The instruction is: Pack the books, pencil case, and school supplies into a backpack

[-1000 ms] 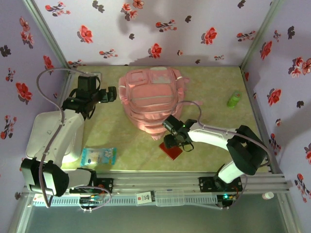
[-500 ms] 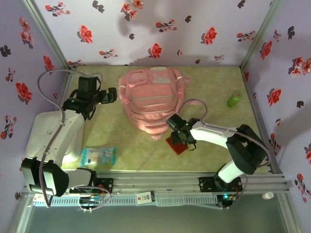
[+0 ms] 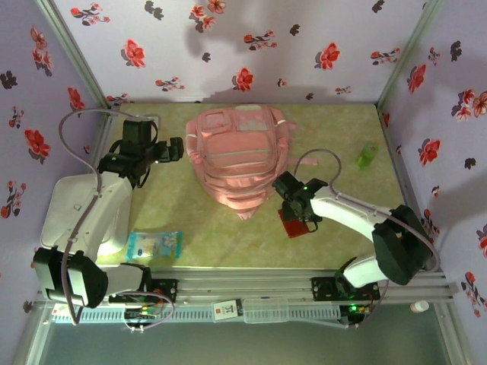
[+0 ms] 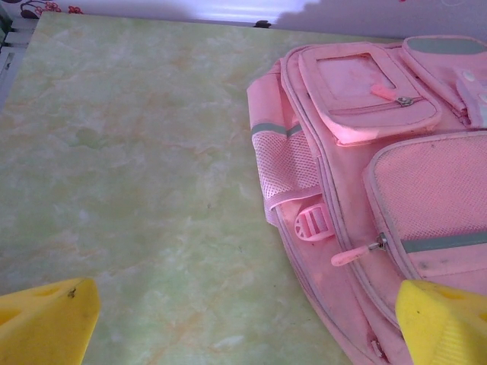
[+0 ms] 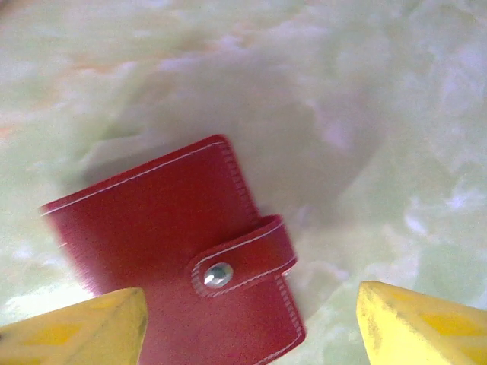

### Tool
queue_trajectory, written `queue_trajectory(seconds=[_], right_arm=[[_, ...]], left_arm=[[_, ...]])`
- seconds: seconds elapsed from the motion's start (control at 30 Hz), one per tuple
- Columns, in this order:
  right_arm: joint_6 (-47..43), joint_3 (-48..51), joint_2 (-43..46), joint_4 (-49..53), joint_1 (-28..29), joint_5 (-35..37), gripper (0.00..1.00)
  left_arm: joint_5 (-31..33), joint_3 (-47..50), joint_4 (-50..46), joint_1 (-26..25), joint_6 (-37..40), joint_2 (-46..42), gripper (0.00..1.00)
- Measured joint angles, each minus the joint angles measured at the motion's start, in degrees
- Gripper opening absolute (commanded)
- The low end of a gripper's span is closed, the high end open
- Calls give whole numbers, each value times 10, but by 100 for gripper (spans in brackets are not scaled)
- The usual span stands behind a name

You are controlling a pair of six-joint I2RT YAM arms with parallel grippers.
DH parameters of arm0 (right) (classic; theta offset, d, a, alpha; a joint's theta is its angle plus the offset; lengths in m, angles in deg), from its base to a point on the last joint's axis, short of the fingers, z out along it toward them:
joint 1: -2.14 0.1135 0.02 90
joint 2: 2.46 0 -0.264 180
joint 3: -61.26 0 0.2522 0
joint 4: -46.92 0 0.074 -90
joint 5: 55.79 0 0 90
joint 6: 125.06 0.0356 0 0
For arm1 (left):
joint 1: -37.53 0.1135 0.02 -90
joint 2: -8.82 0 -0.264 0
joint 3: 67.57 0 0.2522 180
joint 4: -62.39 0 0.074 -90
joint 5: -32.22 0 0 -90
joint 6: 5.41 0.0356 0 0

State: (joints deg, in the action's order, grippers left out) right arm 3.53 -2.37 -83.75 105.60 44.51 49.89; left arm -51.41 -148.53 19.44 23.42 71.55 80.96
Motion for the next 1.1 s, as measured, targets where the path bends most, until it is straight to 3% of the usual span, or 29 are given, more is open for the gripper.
queue_trajectory(seconds=[0.13,0.3,0.63,0.9,1.1], right_arm=[[-3,-11,-11,10,50,-1,58],[-16,-25,-65,16,71,-2,42],[-26,-43,-140,16,86,-2,38],[-23,-52,-158,19,90,9,15],[-20,-53,-139,21,91,40,10]], left_arm=[[-3,0,0,0,0,0,100],[-4,0,0,0,0,0,100],[-6,0,0,0,0,5,100],[-6,0,-1,0,0,10,100],[-11,-6,-12,0,0,23,100]])
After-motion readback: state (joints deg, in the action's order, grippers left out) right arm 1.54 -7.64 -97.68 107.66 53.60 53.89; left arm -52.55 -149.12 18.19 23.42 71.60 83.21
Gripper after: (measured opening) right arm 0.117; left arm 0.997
